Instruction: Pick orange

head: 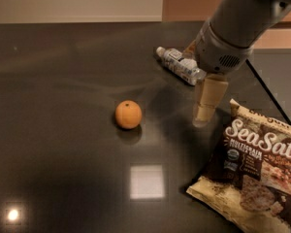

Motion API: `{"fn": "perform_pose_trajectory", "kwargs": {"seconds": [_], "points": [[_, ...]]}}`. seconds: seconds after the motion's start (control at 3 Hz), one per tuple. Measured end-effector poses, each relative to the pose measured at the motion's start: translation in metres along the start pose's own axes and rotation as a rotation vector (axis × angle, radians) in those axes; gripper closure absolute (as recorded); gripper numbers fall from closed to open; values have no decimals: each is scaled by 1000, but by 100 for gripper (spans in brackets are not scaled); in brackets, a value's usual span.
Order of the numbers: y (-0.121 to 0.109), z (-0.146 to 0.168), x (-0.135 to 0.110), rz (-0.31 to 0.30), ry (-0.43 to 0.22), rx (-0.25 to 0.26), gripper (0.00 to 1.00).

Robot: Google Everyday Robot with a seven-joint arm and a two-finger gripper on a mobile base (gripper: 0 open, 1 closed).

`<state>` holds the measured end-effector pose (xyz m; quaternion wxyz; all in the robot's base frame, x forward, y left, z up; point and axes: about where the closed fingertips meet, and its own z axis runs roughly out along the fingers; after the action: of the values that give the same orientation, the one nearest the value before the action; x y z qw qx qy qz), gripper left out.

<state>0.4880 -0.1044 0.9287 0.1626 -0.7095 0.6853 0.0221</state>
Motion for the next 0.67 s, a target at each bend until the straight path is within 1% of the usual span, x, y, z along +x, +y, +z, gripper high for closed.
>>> {"fn": "perform_pose_trajectory", "kwargs": {"seconds": [0.33, 0.67], "points": [[-6, 20, -25, -33, -25, -17, 0], [-5, 36, -48, -62, -65, -41, 0]]}}
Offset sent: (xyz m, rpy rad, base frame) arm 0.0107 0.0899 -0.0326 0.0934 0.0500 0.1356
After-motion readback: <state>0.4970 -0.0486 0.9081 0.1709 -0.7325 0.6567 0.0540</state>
